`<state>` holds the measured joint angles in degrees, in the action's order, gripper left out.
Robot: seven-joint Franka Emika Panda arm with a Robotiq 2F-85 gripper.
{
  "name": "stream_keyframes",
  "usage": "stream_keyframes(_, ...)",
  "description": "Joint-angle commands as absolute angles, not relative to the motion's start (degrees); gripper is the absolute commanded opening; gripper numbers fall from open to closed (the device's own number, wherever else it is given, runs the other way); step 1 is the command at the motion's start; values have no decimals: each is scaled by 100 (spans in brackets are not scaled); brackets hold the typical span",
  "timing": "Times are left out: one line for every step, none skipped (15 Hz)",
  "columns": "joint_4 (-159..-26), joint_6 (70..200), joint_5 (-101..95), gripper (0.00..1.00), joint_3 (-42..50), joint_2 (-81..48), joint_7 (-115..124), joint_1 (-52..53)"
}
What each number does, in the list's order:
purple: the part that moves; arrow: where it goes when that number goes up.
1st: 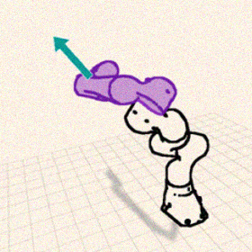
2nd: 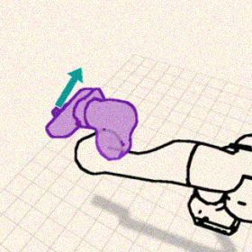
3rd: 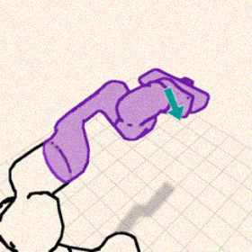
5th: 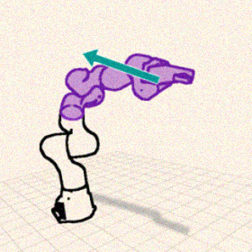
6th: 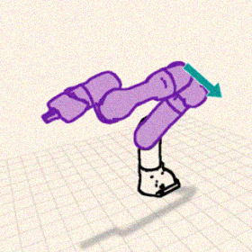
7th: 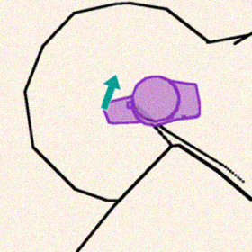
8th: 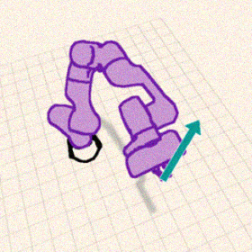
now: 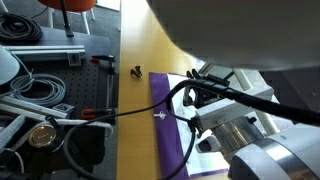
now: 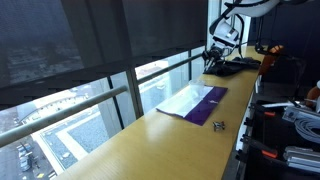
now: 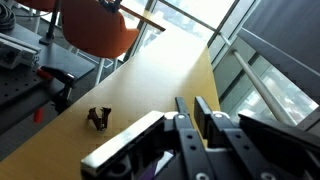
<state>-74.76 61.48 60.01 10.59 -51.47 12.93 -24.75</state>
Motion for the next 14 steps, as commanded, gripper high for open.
stream_keyframes(-7039, 5931, 6303, 47, 972, -5385, 1660, -2613)
stream_keyframes(-6991, 5922, 6360, 55, 960, -5401, 1679, -2634)
stream_keyframes(-6951, 5917, 6410, 61, 952, -5415, 1718, -2639)
stream_keyframes(-6932, 5914, 6460, 68, 948, -5403, 1734, -2643)
stream_keyframes(-6896, 5908, 6484, 76, 940, -5391, 1740, -2646)
stream_keyframes(-6864, 5898, 6500, 83, 938, -5373, 1731, -2653)
stream_keyframes(-6827, 5897, 6510, 92, 936, -5352, 1713, -2652)
stream_keyframes(-6771, 5924, 6484, 98, 949, -5322, 1686, -2635)
stream_keyframes(-6718, 5962, 6447, 100, 968, -5293, 1663, -2617)
stream_keyframes(-6743, 6122, 6297, 100, 1036, -5158, 1502, -2513)
stream_keyframes(-6725, 6217, 6107, 100, 1103, -5049, 1263, -2437)
stream_keyframes(-6817, 6272, 5886, 100, 1152, -4832, 1013, -2336)
stream_keyframes(-7058, 6331, 5721, 100, 1207, -4558, 808, -2198)
stream_keyframes(-7257, 6387, 5508, 100, 1240, -4321, 612, -2077)
